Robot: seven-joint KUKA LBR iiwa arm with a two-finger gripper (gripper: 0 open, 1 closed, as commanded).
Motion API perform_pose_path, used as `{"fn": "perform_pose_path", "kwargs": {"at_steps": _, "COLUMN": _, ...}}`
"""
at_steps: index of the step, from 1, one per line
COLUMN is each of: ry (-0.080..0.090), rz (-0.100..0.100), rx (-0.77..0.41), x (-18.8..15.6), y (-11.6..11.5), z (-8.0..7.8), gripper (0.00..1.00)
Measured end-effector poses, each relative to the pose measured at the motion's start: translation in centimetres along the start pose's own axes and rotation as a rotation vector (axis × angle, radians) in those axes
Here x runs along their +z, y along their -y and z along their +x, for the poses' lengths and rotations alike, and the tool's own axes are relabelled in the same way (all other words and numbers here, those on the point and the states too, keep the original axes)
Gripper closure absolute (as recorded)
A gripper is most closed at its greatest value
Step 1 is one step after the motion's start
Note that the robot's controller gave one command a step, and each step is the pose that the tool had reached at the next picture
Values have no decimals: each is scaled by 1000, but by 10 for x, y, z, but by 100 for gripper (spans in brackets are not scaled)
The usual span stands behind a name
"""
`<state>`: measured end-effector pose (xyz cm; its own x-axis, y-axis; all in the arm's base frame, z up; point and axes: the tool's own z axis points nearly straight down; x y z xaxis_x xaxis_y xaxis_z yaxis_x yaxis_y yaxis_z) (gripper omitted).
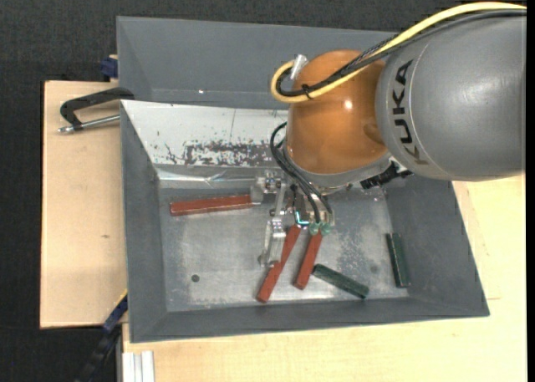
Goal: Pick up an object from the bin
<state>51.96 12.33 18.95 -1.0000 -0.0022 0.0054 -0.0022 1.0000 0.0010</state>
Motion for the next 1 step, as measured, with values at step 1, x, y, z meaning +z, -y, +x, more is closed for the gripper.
{"fn": "perform_pose_path", "kwargs": {"at_steps": 1, "ry": 7, "rz": -1, "rx": 1, "x": -4, "y": 1, "z": -2, "gripper": 0}}
